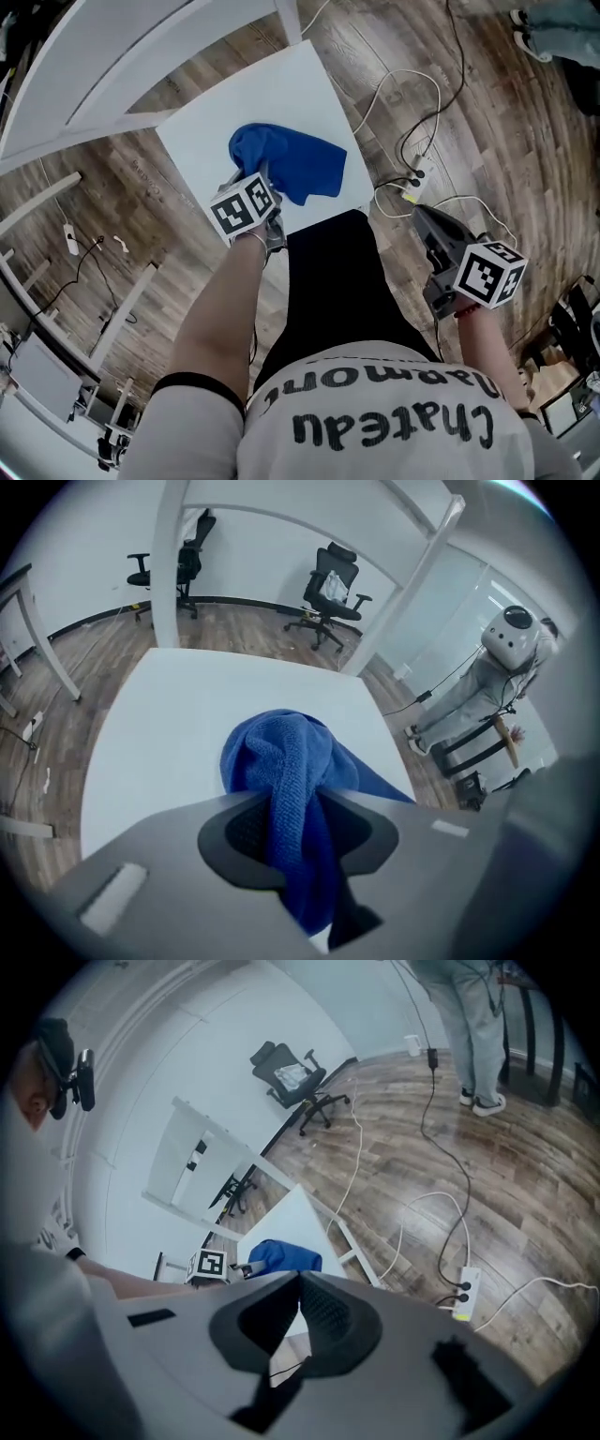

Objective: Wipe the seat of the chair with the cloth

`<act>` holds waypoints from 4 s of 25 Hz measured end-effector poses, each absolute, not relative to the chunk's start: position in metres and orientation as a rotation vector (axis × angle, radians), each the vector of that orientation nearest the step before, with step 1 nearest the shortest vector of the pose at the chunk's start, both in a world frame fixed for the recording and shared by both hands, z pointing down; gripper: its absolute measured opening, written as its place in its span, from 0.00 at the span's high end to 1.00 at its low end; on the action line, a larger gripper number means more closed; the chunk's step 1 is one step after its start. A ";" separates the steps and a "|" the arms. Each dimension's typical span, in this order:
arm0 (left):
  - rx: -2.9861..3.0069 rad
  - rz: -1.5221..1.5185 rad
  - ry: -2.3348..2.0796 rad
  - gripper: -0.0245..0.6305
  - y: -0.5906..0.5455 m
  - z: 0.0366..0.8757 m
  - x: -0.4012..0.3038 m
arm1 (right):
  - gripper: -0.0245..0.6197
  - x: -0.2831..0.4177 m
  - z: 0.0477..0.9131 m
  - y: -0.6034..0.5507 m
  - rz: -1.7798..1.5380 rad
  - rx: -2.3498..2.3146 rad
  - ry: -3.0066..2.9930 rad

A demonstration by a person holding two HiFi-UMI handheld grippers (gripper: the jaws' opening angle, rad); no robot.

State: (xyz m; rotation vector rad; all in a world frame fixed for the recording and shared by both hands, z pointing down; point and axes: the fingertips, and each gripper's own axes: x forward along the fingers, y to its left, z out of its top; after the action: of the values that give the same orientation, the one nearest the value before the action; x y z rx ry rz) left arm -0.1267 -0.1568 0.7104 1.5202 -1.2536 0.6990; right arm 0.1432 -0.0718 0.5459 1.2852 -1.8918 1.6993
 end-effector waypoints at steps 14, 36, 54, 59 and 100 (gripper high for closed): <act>1.756 0.786 -1.058 0.80 -0.167 0.712 0.022 | 0.94 0.222 0.552 0.007 1.813 1.589 -1.765; 1.573 1.071 -1.278 0.79 -0.052 0.705 -0.170 | 0.94 0.157 0.531 -0.019 1.653 1.255 -1.943; 1.548 1.081 -1.216 0.80 -0.042 0.717 -0.153 | 0.94 0.138 0.534 -0.026 1.598 1.145 -1.954; 1.621 1.059 -1.074 0.80 -0.056 0.717 -0.089 | 0.94 0.167 0.534 -0.012 1.638 1.260 -1.914; 1.398 1.210 -1.237 0.79 0.028 0.705 -0.264 | 0.94 0.082 0.554 -0.058 1.699 1.019 -1.956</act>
State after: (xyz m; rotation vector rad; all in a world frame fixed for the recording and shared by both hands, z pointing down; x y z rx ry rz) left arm -0.2643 0.0283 0.7054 1.3976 -1.2375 1.2101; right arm 0.0823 -0.0582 0.5544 1.0185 -1.9557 1.6991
